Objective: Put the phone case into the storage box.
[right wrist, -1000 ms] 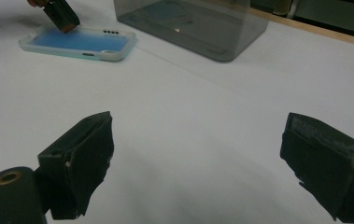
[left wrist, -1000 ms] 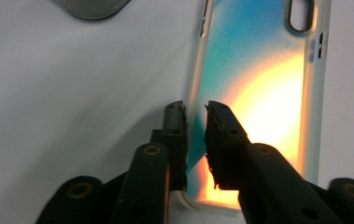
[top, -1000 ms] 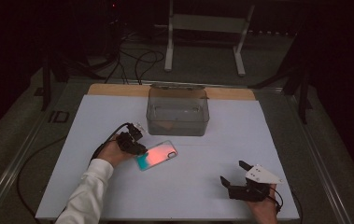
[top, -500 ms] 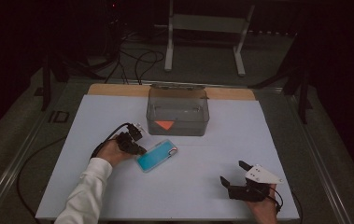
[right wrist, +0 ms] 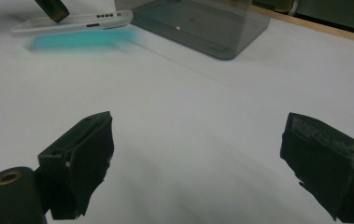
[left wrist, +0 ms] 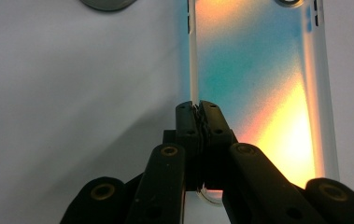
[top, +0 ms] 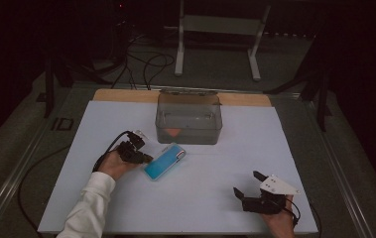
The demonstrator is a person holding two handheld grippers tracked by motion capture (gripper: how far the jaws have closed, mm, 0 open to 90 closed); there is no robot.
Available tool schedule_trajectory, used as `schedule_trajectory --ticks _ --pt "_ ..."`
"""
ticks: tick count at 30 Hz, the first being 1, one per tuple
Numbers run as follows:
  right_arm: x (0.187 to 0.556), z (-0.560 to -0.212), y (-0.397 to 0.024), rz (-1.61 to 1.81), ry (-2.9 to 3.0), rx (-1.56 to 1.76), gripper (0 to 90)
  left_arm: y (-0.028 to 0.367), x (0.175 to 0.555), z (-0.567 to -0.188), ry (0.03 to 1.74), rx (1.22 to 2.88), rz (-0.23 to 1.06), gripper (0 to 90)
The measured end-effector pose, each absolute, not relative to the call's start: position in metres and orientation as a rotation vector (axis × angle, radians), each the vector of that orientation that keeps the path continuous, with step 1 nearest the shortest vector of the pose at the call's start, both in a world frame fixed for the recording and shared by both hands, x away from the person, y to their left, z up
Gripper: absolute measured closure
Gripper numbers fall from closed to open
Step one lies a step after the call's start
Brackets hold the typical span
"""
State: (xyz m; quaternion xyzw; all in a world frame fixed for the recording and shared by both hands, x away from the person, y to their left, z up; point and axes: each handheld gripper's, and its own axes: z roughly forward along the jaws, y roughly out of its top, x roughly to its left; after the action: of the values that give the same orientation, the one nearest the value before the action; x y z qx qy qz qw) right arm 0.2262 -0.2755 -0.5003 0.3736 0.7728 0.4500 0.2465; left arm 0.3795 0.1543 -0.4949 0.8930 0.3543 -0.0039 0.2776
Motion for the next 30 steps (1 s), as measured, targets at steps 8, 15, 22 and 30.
schedule_trajectory --ticks 8,15,22,30 --pt "0.227 -0.501 -0.274 1.224 2.117 1.020 9.8 0.161 0.371 -0.489 0.990 2.338 0.049 89.0" --pt "0.228 -0.502 -0.273 1.240 2.125 1.029 9.8 0.167 0.361 -0.484 1.015 2.264 0.111 89.0" --pt "0.231 -0.502 -0.268 1.253 2.144 1.033 9.7 0.171 0.349 -0.475 1.021 2.208 0.192 89.0" --pt "0.239 -0.497 -0.263 1.278 2.147 1.071 9.7 0.173 0.343 -0.469 1.032 2.161 0.224 89.0"
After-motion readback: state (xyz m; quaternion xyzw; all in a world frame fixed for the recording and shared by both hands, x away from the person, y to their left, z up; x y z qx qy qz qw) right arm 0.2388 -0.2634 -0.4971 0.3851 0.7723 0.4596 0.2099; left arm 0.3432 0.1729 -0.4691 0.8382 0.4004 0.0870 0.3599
